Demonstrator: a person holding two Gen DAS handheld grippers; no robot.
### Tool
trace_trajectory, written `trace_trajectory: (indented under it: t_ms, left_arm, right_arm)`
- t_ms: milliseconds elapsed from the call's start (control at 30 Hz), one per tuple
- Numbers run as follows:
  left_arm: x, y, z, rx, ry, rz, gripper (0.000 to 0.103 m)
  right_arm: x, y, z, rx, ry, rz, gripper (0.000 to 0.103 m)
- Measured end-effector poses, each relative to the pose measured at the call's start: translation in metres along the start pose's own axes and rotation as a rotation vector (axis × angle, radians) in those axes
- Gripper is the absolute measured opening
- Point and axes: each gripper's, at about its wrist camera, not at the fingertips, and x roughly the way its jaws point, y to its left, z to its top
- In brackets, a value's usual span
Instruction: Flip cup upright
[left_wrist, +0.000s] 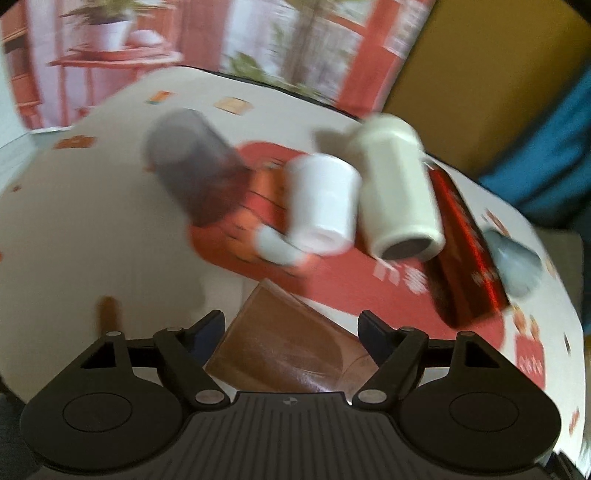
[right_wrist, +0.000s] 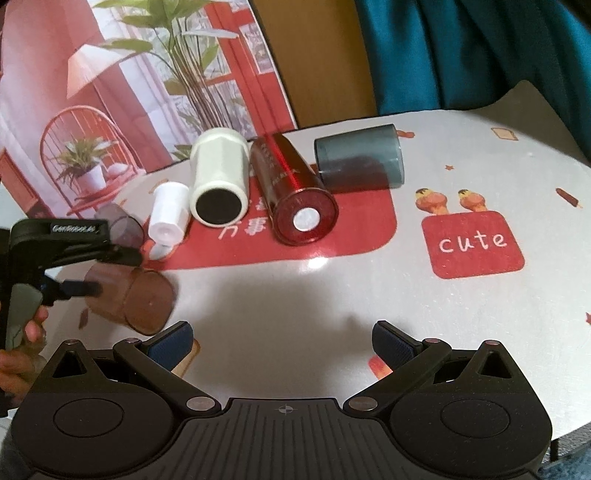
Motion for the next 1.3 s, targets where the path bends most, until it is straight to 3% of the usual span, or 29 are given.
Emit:
trace_trajectory:
  t_ms: [367,567,700,900,1000,1167,1300]
  left_arm:
    - [0.012,-0.075,-0.031,0.202,0.078,-0.227,0.080]
    - [-0.021,-0.070,-0.031,0.208,-0.025,-0.225,0.092]
    - [-0.051,-0.036,-0.026,0.125,-0.118,-0.178,0.094]
    - [-0.084,0.018,-0.057,0.064,-0.237,0.025,0.094]
    - [-0.095,0.041,-0.073,0.010,-0.267,0.090,0.095]
    - [-0.098,0.057,-0.074,-0.026,-0.277,0.110,0.095]
    - [-0.098,0.057,-0.071,-0.018,-0.281,0.091,0.095]
  right_arm:
    - [-0.006,-0.005,-0.007,-0.064,0.033,-0.067,0.103]
    - [-0.004,0.010,-0.002,-0.166,0.036,-0.060,0.103]
    - [0.004,0.029,0.005,-0.273,0.048,-0.020,0.103]
    - [0.025,0.066,0.013,-0.465,0.092,0.012,0.103]
    - [0.038,0.082,0.019,-0.537,0.103,0.027,0.103]
    - [0.063,0.096,0.032,-0.561,0.174,0.044,0.101]
    - [0.082,0.104,0.034,-0.606,0.234,0.023,0.090]
